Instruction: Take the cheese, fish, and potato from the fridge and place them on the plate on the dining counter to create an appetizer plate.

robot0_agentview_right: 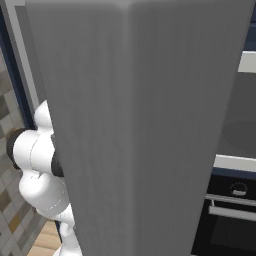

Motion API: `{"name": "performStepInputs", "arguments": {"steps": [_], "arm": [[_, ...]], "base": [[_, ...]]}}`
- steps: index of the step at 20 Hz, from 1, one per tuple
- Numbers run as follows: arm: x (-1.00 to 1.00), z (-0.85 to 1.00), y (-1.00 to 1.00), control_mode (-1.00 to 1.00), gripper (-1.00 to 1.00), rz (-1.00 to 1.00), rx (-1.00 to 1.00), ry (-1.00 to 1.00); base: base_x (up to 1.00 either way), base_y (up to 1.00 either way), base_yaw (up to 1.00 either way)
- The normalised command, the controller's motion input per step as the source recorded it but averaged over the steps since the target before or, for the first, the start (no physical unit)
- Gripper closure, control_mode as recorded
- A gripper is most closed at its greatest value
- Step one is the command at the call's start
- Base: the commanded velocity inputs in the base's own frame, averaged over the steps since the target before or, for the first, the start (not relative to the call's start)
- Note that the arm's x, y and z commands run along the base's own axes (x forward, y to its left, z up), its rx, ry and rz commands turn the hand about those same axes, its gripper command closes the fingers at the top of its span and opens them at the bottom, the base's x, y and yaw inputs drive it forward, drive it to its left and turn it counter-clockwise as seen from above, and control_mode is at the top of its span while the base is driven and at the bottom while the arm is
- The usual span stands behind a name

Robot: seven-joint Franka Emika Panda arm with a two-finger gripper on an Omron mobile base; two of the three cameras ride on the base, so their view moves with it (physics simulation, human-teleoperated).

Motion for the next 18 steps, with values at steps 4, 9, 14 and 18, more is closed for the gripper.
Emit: {"name": "performStepInputs", "arguments": {"steps": [4, 9, 14, 18], "arm": [[0.31, -0.17, 0.00, -1.00, -1.00, 0.00, 0.00, 0.01], [0.30, -0.16, 0.00, -1.00, -1.00, 0.00, 0.00, 0.01], [0.27, -0.14, -0.02, -1.00, -1.00, 0.00, 0.00, 0.00], [0.21, -0.25, -0.01, -1.00, 1.00, -0.01, 0.00, 0.04]], "base": [[0.00, 0.00, 0.00], [0.00, 0.00, 0.00], [0.00, 0.00, 0.00], [0.00, 0.00, 0.00]]}}
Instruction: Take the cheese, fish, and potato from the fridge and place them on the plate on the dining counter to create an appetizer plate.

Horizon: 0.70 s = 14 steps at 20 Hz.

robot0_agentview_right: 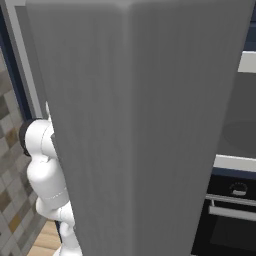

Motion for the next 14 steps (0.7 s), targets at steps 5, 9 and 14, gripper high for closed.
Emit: {"name": "performStepInputs", "arguments": {"steps": [5, 9, 14], "arm": [[0.02, -0.38, -0.01, -1.00, 1.00, -0.03, 0.00, 0.05], [0.00, -0.29, 0.00, -1.00, 1.00, -0.01, 0.00, -0.01], [-0.26, -0.11, 0.00, -1.00, 1.00, 0.00, 0.00, -0.15]], "base": [[0.00, 0.00, 0.00], [0.00, 0.00, 0.00], [0.00, 0.00, 0.00]]}}
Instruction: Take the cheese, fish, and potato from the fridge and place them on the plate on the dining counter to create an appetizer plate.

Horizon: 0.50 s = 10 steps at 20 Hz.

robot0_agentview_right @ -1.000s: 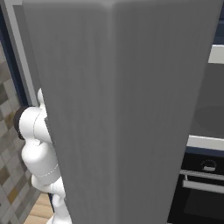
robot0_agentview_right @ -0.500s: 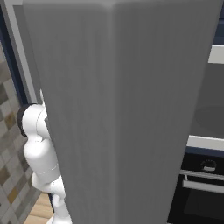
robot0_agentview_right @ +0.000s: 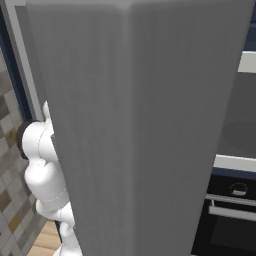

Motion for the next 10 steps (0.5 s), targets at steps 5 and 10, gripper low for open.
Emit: {"name": "performStepInputs", "arguments": {"steps": [5, 10], "arm": [[-0.87, 0.00, 0.00, -1.00, 1.00, 0.00, 0.00, -0.15], [-1.00, 0.20, 0.00, -1.00, 1.00, 0.00, 0.00, -0.09]], "base": [[0.00, 0.00, 0.00], [0.00, 0.00, 0.00]]}}
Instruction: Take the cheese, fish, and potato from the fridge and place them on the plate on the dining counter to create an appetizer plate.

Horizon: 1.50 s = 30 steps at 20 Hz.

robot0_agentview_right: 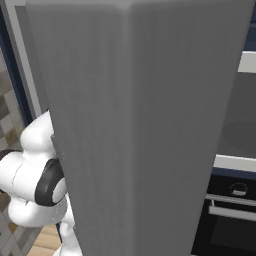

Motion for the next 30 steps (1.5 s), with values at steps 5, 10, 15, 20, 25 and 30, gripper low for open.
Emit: {"name": "performStepInputs", "arguments": {"steps": [5, 10, 15, 20, 25, 30], "arm": [[-1.00, 0.35, 0.00, -1.00, 1.00, 0.00, 0.00, -0.06], [-0.99, 0.24, 0.03, -1.00, 1.00, 0.00, 0.00, 0.00], [-0.38, 0.07, 0.07, 1.00, 1.00, 0.00, -0.01, 0.00], [0.00, 0.00, 0.00, 1.00, 1.00, 0.00, 0.00, 0.00], [0.00, 0.00, 0.00, 1.00, 1.00, 0.00, 0.00, 0.00], [0.00, 0.00, 0.00, 1.00, 1.00, 0.00, 0.00, 0.00]], "base": [[0.00, 0.00, 0.00], [0.00, 0.00, 0.00], [-0.58, 0.17, 0.00], [-1.00, 0.27, 0.00], [-1.00, 0.22, 0.00], [-1.00, 0.27, 0.00]]}}
